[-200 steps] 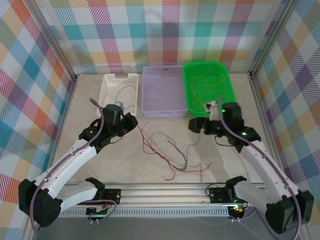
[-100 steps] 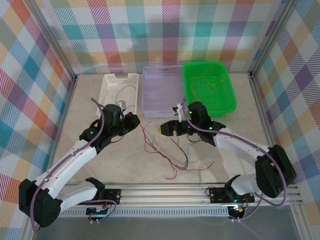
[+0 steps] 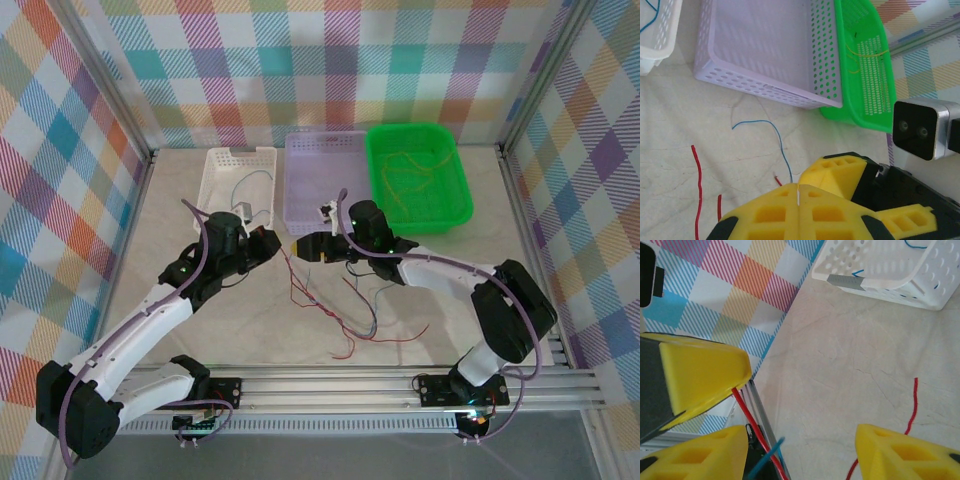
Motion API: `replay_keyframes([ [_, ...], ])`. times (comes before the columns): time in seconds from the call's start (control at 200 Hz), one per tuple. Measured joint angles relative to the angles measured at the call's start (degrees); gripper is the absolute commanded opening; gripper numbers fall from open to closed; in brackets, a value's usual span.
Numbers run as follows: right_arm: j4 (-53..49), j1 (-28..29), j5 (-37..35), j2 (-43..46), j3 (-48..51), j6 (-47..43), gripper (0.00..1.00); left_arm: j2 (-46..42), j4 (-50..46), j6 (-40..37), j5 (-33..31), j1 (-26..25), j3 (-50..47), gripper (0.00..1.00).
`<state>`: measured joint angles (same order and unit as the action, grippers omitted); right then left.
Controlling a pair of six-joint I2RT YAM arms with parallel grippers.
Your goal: Untangle the cables
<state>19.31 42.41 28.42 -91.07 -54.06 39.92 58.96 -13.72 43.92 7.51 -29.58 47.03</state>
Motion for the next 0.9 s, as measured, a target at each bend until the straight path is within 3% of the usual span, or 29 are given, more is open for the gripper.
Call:
replay_keyframes([
  [0.135,1.07,0.76,-0.57,-0.87,-0.92,0.61,0.41,0.00,0.52,0.00,0.00,-0.07,0.00,0.00],
  [0.335,1.51,1.07,-1.73,-1.51,-2.01,1.03,0.00,-0.13,0.59,0.00,-0.04,-0.44,-0.02,0.00],
  [0.59,-6.19,-1.88,-8.79,2.56,-1.70,-0.20,0.00,-5.14,-0.31,-0.96,0.00,-0.46,-0.81,0.00],
  [0.9,-19.89,-21.03,-17.25,17.84,-0.63,-1.51,0.00,-13.20,-9.79,-7.69,0.42,-0.15,1.25,0.00],
])
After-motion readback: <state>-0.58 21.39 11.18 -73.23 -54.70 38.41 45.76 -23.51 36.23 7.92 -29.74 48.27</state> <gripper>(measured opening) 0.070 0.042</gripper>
